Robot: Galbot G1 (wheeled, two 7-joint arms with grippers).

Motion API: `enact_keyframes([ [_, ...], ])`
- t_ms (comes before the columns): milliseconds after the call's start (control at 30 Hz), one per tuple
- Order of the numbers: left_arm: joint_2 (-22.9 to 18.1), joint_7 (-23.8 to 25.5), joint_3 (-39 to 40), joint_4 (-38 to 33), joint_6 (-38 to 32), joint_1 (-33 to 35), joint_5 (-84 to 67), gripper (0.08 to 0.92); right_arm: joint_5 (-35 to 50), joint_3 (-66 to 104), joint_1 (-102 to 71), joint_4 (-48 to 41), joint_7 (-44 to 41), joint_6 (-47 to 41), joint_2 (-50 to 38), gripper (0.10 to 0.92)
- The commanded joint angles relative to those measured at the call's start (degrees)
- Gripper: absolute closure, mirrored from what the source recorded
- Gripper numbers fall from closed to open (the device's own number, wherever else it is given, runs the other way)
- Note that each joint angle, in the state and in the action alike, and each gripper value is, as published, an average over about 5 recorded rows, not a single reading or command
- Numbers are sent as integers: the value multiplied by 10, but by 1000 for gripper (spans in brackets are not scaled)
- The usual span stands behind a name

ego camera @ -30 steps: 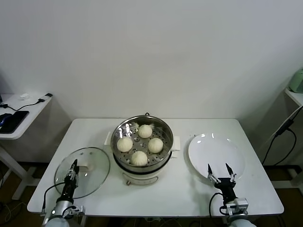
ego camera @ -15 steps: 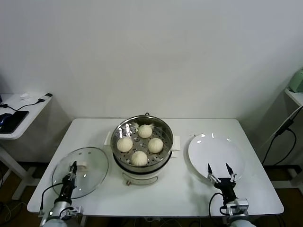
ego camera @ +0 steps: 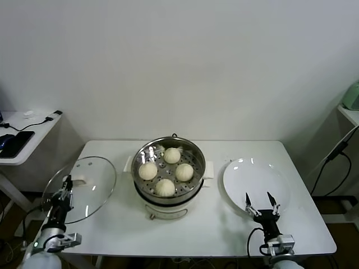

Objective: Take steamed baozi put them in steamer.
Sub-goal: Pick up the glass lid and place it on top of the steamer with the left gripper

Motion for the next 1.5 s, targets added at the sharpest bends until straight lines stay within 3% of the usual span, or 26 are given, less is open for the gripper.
enact_keyframes([
  [33, 39, 134, 29, -194, 112, 0, -42, 870, -18, -6, -8, 15, -1, -7, -1, 203],
  [333, 28, 195, 201, -242, 245, -76, 85, 870, -28, -12, -14, 19, -2, -9, -3, 203],
  [667, -55, 246, 360, -218, 343, -155, 198, 870, -35, -19, -13, 12, -7, 0, -1, 203],
  [1133, -123, 253, 434, -137, 369, -212, 253, 870, -32, -11, -24, 4, -4, 16, 4, 203],
  [1500, -146, 251, 460, -83, 370, -231, 275, 870, -21, 6, -30, 0, -2, 25, -2, 203],
])
